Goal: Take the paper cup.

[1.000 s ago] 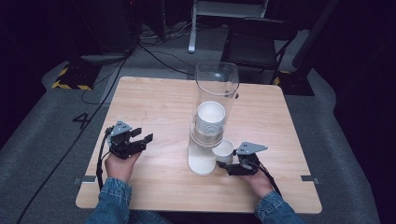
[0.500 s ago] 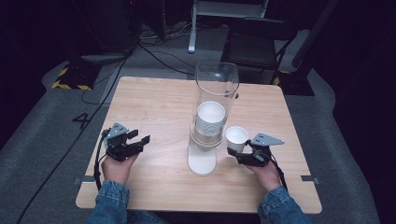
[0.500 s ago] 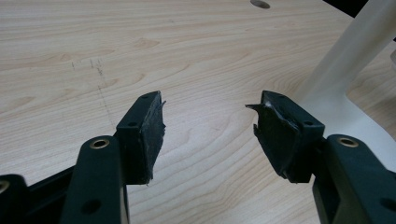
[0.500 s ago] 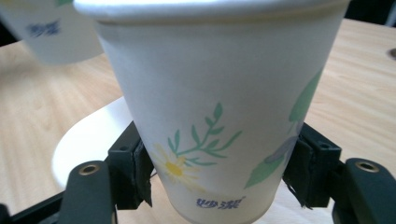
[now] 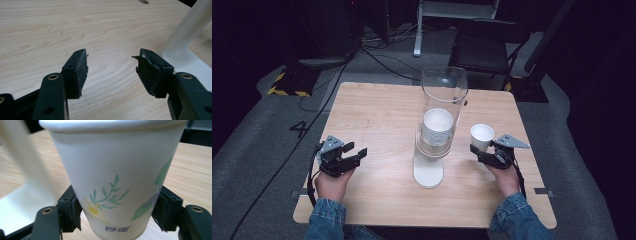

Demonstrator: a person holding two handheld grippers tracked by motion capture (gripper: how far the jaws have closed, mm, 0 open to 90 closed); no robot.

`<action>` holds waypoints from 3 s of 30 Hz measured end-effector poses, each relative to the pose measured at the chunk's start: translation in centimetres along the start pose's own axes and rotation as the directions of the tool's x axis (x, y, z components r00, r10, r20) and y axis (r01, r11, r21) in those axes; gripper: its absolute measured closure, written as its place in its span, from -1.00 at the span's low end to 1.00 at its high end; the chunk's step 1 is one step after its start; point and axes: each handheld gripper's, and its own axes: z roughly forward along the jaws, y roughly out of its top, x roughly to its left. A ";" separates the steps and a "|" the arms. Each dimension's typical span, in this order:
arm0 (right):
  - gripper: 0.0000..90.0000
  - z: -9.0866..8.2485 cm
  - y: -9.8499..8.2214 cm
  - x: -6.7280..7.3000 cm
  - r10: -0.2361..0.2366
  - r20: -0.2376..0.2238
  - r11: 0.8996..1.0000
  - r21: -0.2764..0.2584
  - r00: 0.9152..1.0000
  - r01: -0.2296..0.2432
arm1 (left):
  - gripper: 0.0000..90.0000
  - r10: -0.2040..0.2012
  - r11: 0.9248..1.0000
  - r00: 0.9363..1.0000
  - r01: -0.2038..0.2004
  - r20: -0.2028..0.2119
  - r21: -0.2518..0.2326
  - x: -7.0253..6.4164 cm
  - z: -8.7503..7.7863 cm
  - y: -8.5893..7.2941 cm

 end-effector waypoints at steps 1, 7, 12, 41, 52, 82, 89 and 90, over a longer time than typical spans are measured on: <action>-0.26 0.1 -0.1 -0.4 -0.003 0.021 1.000 0.007 1.000 0.003 | -0.08 -0.001 1.000 1.000 0.001 -0.003 -0.001 0.0 -0.1 -0.1; -0.26 1.1 -0.9 -2.0 0.025 0.062 0.999 0.043 0.998 -0.028 | -0.08 -0.006 1.000 1.000 0.006 -0.010 0.007 0.1 -0.6 -0.4; -0.27 2.2 -1.4 -2.5 0.031 0.084 0.997 0.074 0.996 -0.038 | -0.08 -0.010 1.000 1.000 0.010 -0.017 0.006 0.3 -1.1 -0.8; -0.36 4.4 -2.1 -3.2 0.064 0.058 0.965 0.251 0.996 -0.077 | -0.08 -0.018 1.000 0.999 0.018 -0.027 0.005 0.7 -1.7 -1.2; -0.67 3.1 -1.5 -2.8 0.064 0.053 0.969 0.235 0.997 -0.074 | -0.09 -0.016 1.000 1.000 0.016 -0.025 0.012 0.4 -1.4 -1.1; -0.69 -9.3 -0.9 -2.7 -0.067 -0.042 0.997 -0.027 0.997 0.066 | -0.28 0.101 0.994 0.994 -0.102 0.040 0.049 -2.3 -3.1 -3.5; -0.67 -10.1 -2.7 -2.9 -0.080 -0.061 0.997 0.001 0.995 0.080 | -0.42 0.110 0.994 0.994 -0.110 -0.008 0.016 -1.9 -3.7 -4.2; -0.67 -10.1 -3.0 -3.0 -0.081 -0.055 0.997 0.013 0.995 0.082 | -0.43 0.106 0.994 0.994 -0.105 -0.014 0.018 -1.8 -3.7 -4.3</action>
